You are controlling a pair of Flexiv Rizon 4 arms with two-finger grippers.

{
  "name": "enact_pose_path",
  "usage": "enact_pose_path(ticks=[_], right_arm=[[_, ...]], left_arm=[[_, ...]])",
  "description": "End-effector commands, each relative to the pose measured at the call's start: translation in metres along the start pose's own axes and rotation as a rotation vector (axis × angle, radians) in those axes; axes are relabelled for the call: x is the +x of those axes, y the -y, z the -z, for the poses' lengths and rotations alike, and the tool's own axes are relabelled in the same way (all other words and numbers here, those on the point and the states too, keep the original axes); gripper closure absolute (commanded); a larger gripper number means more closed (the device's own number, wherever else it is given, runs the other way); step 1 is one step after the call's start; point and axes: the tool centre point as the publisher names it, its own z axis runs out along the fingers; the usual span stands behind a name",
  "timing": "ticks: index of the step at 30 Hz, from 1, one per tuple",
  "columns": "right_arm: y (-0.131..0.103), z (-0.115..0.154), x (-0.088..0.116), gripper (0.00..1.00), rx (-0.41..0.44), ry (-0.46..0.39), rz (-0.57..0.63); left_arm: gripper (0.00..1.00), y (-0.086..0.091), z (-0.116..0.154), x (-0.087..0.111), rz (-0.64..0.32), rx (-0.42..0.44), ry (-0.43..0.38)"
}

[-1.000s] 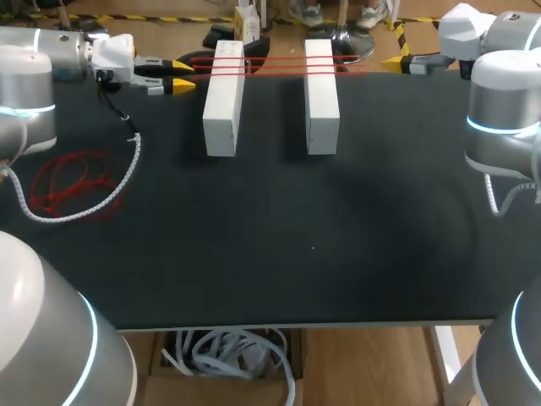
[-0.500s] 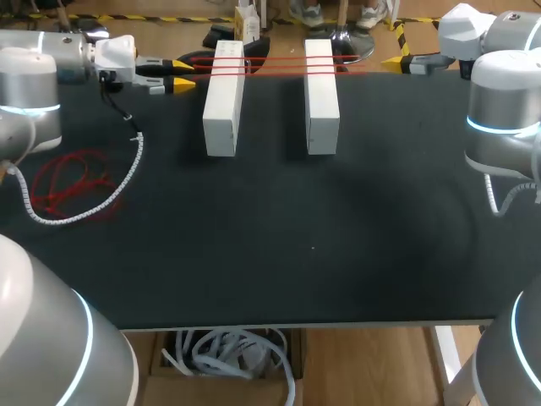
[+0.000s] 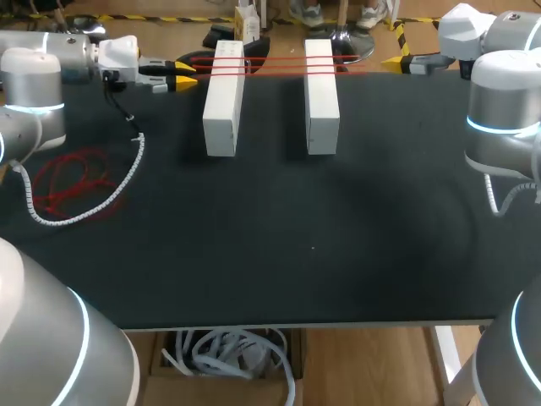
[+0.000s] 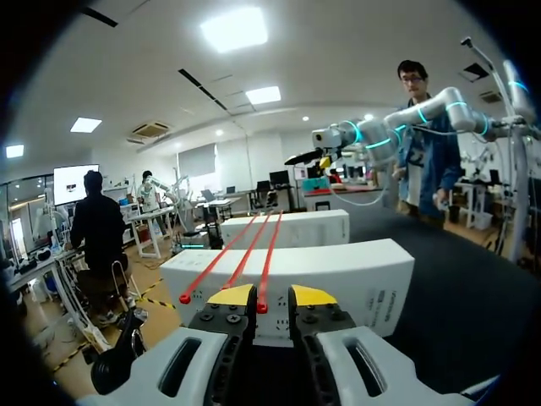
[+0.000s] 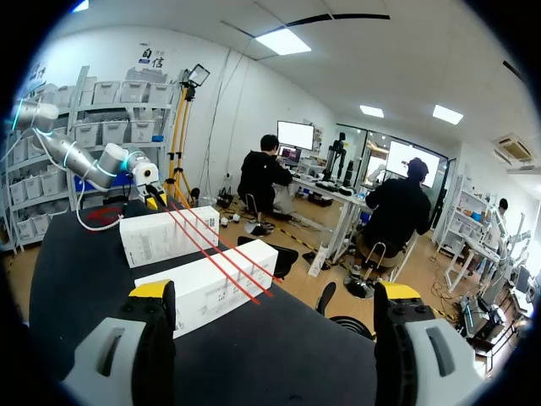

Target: Grab the tape and strap the tape.

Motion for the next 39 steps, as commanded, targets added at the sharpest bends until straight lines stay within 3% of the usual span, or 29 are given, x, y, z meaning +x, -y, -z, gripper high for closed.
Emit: enact_pose_path(ticks=[1,39], right_arm=[[0.0,0.0,0.0,0.0,0.0,-0.001,0.0],[0.0,0.0,0.0,0.0,0.0,-0.001,0.0]], left_arm=[[0.82,-0.008,0.0,-0.011,0.003,0.012,-0.036],[0.85,-0.018,-0.003,-0.008,0.021,0.026,-0.046]])
